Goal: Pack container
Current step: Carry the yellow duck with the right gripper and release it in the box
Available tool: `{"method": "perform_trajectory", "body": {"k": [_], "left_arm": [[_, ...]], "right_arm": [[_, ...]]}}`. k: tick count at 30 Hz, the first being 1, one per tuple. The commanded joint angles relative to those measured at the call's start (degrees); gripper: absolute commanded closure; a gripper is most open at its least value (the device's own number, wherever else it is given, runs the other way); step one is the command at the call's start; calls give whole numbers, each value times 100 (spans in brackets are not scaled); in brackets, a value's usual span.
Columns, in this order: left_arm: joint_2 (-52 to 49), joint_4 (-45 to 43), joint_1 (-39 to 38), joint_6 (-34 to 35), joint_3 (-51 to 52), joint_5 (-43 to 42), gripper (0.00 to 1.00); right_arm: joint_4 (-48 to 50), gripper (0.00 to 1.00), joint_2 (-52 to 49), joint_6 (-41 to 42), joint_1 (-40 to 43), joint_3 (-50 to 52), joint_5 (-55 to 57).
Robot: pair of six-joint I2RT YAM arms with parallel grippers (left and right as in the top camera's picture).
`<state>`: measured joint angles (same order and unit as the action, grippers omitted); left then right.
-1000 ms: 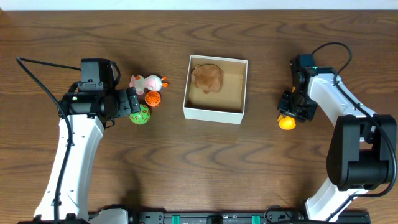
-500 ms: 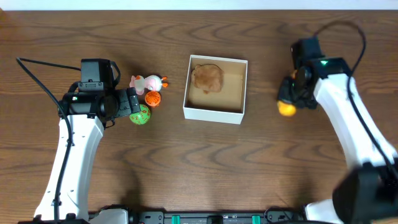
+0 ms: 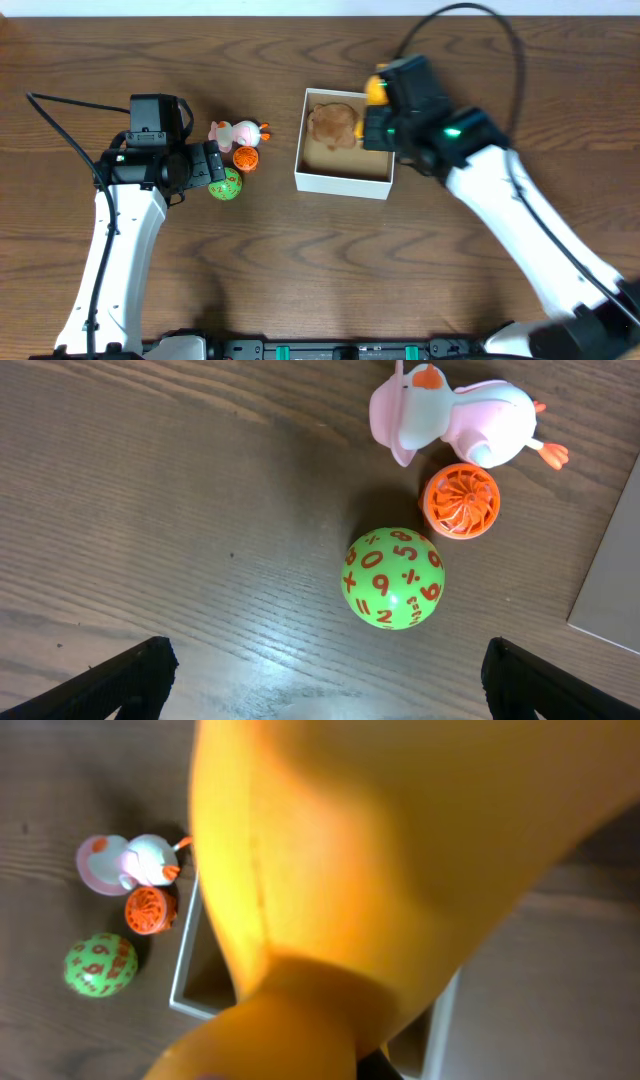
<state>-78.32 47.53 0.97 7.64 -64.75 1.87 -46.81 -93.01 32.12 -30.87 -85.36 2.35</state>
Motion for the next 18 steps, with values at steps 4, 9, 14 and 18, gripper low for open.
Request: {"method": "perform_trajectory", "body": {"k": [4,9,14,18], "left_arm": [[9,4,-2,-46,-138,26,2],[9,4,-2,-46,-138,26,2],[9,4,-2,-46,-138,26,2],[9,4,-2,-46,-138,24,2]], "right_arm": [[389,99,-1051,44,-74,31,170],[374,99,-1585,33,76,31,177],[356,99,-1869,-122,247,35,232],[297,99,-2087,-221,339,37,275]]}}
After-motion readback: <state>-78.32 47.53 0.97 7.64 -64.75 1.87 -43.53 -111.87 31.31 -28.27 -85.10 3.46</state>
